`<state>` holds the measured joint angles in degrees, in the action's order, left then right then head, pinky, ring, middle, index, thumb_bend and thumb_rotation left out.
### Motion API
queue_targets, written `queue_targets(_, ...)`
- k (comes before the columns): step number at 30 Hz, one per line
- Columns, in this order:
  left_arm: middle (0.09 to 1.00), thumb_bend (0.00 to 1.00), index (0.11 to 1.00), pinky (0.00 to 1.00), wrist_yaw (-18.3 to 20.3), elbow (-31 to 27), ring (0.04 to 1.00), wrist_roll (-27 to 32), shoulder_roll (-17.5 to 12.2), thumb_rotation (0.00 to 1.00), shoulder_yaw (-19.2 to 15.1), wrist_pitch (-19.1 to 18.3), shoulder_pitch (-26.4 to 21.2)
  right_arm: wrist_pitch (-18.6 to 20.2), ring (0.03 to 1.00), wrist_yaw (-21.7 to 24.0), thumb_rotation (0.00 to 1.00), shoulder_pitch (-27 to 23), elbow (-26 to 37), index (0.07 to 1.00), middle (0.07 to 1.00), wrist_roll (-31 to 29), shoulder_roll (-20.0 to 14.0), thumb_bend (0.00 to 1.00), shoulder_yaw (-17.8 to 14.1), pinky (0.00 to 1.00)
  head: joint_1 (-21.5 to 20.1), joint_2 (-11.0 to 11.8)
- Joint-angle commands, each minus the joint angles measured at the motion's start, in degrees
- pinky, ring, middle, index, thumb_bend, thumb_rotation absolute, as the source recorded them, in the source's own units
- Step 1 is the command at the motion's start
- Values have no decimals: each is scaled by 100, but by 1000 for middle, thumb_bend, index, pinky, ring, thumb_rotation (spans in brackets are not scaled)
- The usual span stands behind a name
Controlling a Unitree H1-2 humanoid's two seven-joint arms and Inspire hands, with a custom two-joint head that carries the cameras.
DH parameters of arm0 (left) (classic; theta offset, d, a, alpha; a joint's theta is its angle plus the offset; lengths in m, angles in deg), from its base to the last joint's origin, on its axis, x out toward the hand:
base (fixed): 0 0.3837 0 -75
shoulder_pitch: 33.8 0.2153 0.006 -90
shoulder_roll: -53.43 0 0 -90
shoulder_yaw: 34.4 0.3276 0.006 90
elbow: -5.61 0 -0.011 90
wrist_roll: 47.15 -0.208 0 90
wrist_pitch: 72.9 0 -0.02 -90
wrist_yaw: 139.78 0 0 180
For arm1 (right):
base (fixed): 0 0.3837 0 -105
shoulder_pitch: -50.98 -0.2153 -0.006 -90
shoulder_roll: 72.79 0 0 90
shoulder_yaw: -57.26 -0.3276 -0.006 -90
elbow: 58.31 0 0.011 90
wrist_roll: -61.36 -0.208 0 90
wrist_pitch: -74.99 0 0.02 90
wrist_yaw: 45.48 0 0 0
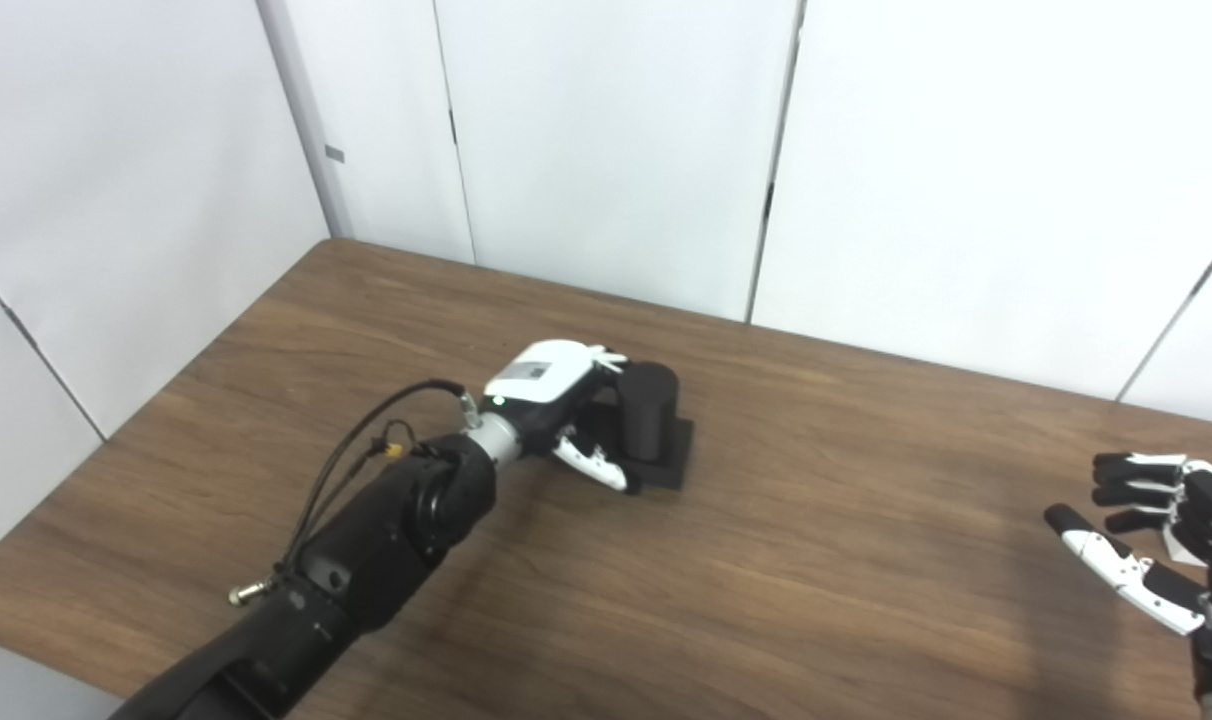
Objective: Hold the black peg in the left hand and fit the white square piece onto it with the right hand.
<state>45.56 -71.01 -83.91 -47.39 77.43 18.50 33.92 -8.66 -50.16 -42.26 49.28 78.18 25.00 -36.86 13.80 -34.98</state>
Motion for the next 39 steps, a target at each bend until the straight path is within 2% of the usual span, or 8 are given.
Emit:
queue_targets(1, 888, 524, 488, 877, 155, -18, 944, -77, 151, 72, 270, 338, 101, -257, 549, -63, 116, -134, 54, 493, 635, 30, -77, 493, -24, 443, -26, -16)
queue_targets(8, 892, 523, 489, 879, 197, 153, 953, -125, 269, 72, 512, 776, 49, -569, 548, -156, 116, -163, -148, 493, 630, 12, -73, 493, -46, 446, -137, -42)
queue_targets(12, 883, 523, 489, 857, 186, 315, 944, -318, 369, 74, 780, 953, 3, -695, 540, -219, 115, -171, -242, 493, 620, 46, -58, 493, -74, 440, -165, -58)
queue_targets(19, 883, 523, 490, 847, 242, 538, 942, -427, 568, 75, 1111, 993, -44, -803, 535, -243, 115, -171, -304, 493, 616, 75, -89, 492, -60, 440, -254, -62)
queue_targets(25, 895, 523, 490, 888, 326, 687, 958, -551, 697, 76, 1435, 971, -100, -798, 534, -246, 116, -159, -270, 493, 619, 145, -85, 492, -50, 432, -341, -90)
queue_targets(30, 906, 522, 491, 908, 505, 761, 958, -710, 682, 78, 1751, 879, -225, -838, 540, -269, 116, -169, -271, 493, 626, 187, -76, 492, -40, 433, -512, -131)
queue_targets(36, 907, 522, 492, 910, 721, 758, 954, -745, 577, 77, 2026, 784, -351, -968, 538, -288, 115, -170, -315, 493, 622, 228, -74, 493, -20, 433, -956, -194)
queue_targets(39, 899, 522, 492, 909, 815, 723, 948, -743, 490, 77, 2118, 783, -382, -1010, 541, -279, 117, -187, -277, 494, 624, 214, -66, 493, -4, 434, -1349, -223)
